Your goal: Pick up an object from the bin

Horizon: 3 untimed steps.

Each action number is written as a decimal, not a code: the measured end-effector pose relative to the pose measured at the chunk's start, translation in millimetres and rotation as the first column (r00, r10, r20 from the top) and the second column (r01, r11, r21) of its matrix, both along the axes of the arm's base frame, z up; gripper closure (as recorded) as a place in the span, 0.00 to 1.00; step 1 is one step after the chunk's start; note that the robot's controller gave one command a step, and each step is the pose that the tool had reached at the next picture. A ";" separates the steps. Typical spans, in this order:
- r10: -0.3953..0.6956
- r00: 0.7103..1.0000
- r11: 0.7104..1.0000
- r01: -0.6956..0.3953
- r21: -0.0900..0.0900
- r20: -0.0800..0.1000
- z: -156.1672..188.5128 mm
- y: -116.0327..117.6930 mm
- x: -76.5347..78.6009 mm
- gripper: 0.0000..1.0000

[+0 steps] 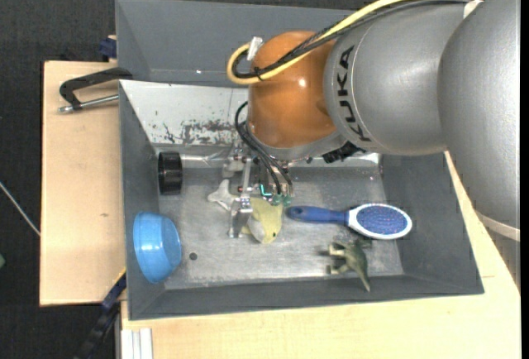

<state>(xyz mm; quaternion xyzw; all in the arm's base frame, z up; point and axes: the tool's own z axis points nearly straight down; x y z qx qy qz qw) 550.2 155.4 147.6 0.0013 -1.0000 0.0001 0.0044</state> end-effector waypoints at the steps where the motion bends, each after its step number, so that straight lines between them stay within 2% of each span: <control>1: 0.052 0.999 0.999 -0.052 -0.003 0.002 -66.9 -65.8 20.9 0.00; 2: 0.056 0.998 0.998 -0.056 0.001 0.011 -61.6 -60.7 22.9 1.00; 3: 0.071 0.997 0.997 -0.071 0.001 0.025 82.0 -79.2 27.0 1.00</control>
Offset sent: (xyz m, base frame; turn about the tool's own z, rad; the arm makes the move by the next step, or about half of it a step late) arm 0.0214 -0.0615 -0.0635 -0.0566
